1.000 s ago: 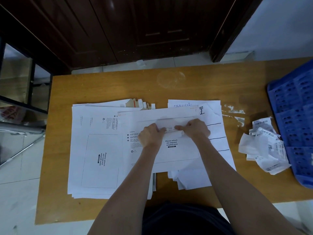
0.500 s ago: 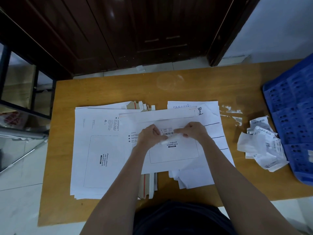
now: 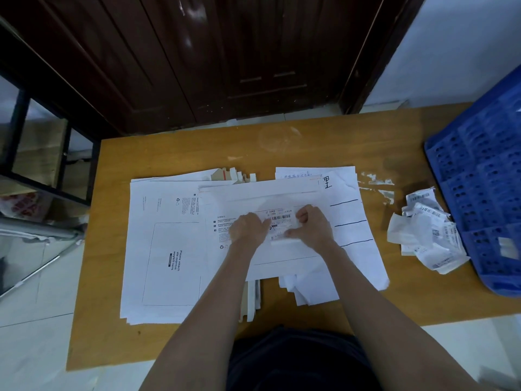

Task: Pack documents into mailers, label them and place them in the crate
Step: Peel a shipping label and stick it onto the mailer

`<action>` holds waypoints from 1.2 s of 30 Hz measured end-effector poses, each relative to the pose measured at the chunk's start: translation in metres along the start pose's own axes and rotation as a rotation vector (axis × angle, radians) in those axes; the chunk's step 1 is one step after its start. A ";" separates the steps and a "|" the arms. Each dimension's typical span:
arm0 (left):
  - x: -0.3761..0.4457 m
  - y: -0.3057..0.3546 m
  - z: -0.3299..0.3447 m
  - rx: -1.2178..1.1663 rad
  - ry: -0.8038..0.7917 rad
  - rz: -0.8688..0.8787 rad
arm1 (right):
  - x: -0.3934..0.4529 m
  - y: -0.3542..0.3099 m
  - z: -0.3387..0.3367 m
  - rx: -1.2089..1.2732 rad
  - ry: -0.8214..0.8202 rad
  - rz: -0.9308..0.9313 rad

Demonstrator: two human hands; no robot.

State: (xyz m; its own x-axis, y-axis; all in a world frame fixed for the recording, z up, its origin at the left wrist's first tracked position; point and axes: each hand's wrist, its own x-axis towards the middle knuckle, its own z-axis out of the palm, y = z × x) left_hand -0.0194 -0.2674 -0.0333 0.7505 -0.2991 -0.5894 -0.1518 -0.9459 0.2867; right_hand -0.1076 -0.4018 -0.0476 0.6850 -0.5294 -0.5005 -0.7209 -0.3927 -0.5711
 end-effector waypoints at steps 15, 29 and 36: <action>-0.022 -0.009 0.033 -0.097 -0.094 -0.034 | -0.041 0.020 0.011 -0.101 0.031 0.075; -0.035 -0.012 0.054 0.004 0.000 0.114 | -0.055 0.031 0.023 -0.090 0.061 0.098; -0.041 -0.025 0.064 -0.011 0.044 0.269 | -0.050 0.036 0.021 -0.227 0.001 -0.003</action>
State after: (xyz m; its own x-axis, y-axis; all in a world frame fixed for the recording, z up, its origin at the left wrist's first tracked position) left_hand -0.0874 -0.2392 -0.0645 0.7115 -0.5334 -0.4574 -0.3424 -0.8317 0.4371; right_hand -0.1657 -0.3739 -0.0565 0.6871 -0.5286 -0.4984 -0.7242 -0.5533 -0.4115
